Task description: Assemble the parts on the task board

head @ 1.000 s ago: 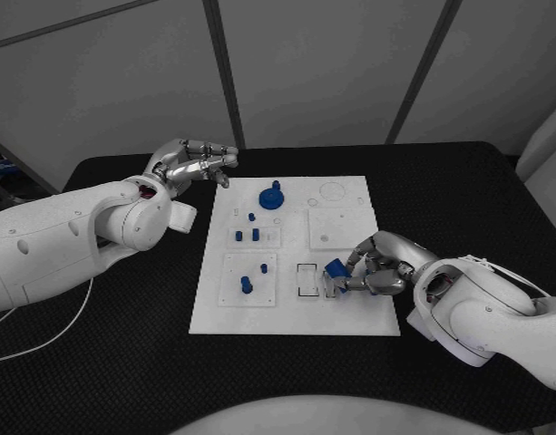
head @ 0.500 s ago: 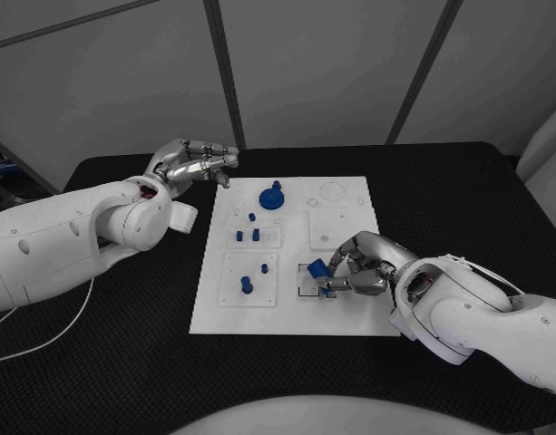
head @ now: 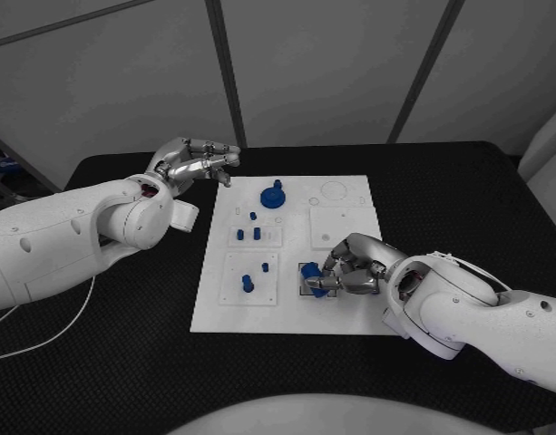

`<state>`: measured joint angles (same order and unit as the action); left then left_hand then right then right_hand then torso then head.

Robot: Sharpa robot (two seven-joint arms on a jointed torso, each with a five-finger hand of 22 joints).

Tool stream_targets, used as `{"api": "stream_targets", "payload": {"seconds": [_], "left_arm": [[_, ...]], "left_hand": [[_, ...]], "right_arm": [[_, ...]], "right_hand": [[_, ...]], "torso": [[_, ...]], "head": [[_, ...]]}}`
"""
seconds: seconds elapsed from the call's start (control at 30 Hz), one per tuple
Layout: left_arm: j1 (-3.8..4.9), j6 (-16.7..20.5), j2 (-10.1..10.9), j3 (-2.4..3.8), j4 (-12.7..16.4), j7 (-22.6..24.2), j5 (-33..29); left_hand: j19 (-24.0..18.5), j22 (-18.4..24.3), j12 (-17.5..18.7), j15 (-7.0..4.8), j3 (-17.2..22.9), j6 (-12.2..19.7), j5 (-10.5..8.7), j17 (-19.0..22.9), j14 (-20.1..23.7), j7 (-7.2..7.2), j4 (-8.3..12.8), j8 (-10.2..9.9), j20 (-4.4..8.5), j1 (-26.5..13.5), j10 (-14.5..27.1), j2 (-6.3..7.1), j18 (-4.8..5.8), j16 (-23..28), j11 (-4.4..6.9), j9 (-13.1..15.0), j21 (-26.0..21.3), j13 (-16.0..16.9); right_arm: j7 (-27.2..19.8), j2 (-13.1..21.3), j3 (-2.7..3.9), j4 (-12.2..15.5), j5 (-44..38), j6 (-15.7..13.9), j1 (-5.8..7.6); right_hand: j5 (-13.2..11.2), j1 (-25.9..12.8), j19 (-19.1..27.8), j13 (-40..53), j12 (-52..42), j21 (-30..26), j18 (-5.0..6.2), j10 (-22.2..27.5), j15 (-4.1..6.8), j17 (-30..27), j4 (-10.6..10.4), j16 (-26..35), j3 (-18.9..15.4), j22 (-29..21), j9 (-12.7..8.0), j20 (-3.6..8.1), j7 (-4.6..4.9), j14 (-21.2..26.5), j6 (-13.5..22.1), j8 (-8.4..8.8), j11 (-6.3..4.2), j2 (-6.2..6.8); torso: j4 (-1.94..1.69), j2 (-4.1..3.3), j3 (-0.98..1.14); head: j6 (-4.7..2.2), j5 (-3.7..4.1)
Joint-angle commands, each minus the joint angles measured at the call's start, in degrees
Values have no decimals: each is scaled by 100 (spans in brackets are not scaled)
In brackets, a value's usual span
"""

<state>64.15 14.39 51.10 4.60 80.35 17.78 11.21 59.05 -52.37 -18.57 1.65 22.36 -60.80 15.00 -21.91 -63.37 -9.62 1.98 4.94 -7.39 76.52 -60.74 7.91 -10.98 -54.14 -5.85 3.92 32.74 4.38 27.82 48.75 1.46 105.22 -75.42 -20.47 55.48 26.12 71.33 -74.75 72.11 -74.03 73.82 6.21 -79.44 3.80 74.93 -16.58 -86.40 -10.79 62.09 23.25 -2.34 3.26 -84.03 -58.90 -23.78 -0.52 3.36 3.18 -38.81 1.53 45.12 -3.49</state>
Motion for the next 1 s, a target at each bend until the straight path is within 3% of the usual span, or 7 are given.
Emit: {"api": "stream_targets", "payload": {"seconds": [0.03, 0.2, 0.33, 0.43, 0.7, 1.0], "left_arm": [[7, -58, 2, 5, 18, 44, -12], [7, -61, 8, 5, 20, 35, -12], [7, -62, 8, 5, 20, 29, -12], [7, -63, 8, 5, 18, 27, -12], [7, -61, 12, 5, 17, 23, -12], [7, -60, 12, 5, 12, 21, -12]], "left_hand": [[-15, 6, -23, 9, -20, 2, -10, 9, 30, 15, -7, 38, -15, -28, 44, -14, 59, -1, -12, -5, -36, -5], [-15, 6, -23, 9, -20, 2, -10, 9, 30, 15, -7, 38, -15, -28, 44, -14, 59, -1, -12, -5, -36, -5], [-15, 6, -23, 9, -20, 2, -10, 9, 30, 15, -7, 38, -15, -28, 44, -14, 59, -1, -12, -5, -36, -5], [-15, 6, -23, 9, -20, 2, -10, 9, 30, 15, -7, 38, -15, -28, 44, -14, 59, -1, -12, -5, -36, -5], [-15, 6, -23, 9, -20, 2, -10, 9, 30, 15, -7, 38, -15, -28, 44, -14, 59, -1, -12, -5, -36, -5], [-15, 6, -23, 9, -20, 2, -10, 9, 30, 15, -7, 38, -15, -28, 44, -14, 59, -1, -12, -5, -36, -5]], "right_arm": [[46, -26, -1, -22, 1, 89, 5], [154, -48, -1, -74, -28, -98, 5], [190, -58, -1, -100, -36, -173, 6], [186, -67, -1, -101, -38, -178, 6], [132, -51, -1, -45, -40, -154, 6], [40, -7, -2, 89, -40, -66, 5]], "right_hand": [[-148, -85, -22, 9, 34, 16, -49, -42, 37, 821, -3, -2, -61, -2, 11, 2, 23, -445, 8, 14, -13, 1], [-601, -375, 64, -103, 177, -77, -22, 40, 30, 699, -25, 72, -170, -140, 48, -5, 31, -413, 47, 12, 2, 31], [-1188, -771, 112, -168, 278, -141, -7, 94, 19, 656, -39, 107, -131, -220, 85, -15, 45, -404, 94, 10, 14, 218], [-1382, -917, 125, -181, 309, -164, -1, 106, 14, 643, -42, 119, -46, -247, 105, -20, 51, -402, 111, 6, 17, 329], [-1454, -1038, 125, -170, 313, -171, 0, 101, 12, 642, -45, 124, 10, -249, 122, -22, 52, -403, 115, -2, 18, 375], [-1446, -1117, 90, -110, 266, -140, -10, 57, 23, 683, -39, 103, 94, -194, 154, -17, 28, -414, 49, -45, 0, 301]], "torso": [[3, -3, 3], [7, 1, 2], [7, 1, 4], [7, 2, 5], [12, 4, 8], [9, 4, 10]], "head": [[3, -9], [8, -13], [8, -14], [8, -15], [4, -2], [-4, 4]]}}
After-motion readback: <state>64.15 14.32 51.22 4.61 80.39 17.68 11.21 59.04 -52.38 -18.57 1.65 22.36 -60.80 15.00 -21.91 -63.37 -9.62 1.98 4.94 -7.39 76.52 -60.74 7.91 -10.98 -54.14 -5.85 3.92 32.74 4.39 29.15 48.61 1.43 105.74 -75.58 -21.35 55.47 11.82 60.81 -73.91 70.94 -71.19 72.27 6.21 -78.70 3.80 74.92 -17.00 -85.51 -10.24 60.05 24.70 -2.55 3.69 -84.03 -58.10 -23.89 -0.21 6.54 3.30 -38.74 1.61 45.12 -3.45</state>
